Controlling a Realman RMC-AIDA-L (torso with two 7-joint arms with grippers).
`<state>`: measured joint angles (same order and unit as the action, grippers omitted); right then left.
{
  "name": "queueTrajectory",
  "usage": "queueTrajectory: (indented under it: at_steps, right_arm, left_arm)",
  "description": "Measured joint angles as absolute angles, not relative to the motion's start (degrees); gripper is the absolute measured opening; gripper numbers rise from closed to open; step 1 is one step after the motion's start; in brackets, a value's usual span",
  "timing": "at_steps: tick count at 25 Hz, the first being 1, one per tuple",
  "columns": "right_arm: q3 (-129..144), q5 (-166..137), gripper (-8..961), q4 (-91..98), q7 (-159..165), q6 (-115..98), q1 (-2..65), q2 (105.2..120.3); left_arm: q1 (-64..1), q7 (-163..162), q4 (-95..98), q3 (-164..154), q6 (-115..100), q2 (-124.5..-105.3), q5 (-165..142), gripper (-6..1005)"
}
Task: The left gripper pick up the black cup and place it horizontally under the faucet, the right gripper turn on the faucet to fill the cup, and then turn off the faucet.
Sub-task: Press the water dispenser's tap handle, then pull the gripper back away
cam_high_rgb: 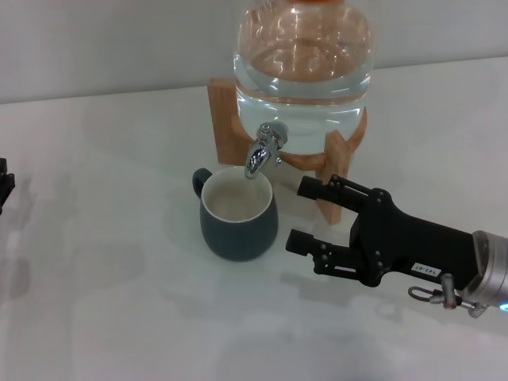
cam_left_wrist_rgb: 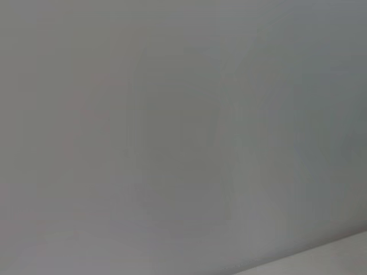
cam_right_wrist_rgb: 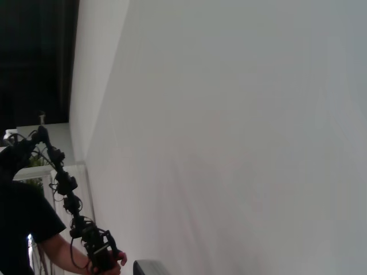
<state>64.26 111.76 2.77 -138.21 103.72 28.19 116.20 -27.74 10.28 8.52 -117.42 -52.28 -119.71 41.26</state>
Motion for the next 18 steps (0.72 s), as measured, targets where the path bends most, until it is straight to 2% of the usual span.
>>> queueTrajectory:
  at_steps: [18]
  right_arm:
    - [64.58,111.69,790,-1.21,-138.19,96.51,34.88,116.19]
  left_arm:
    - [-27.73,10.02,8.75,-117.42,-51.37,-119.71,41.22,861]
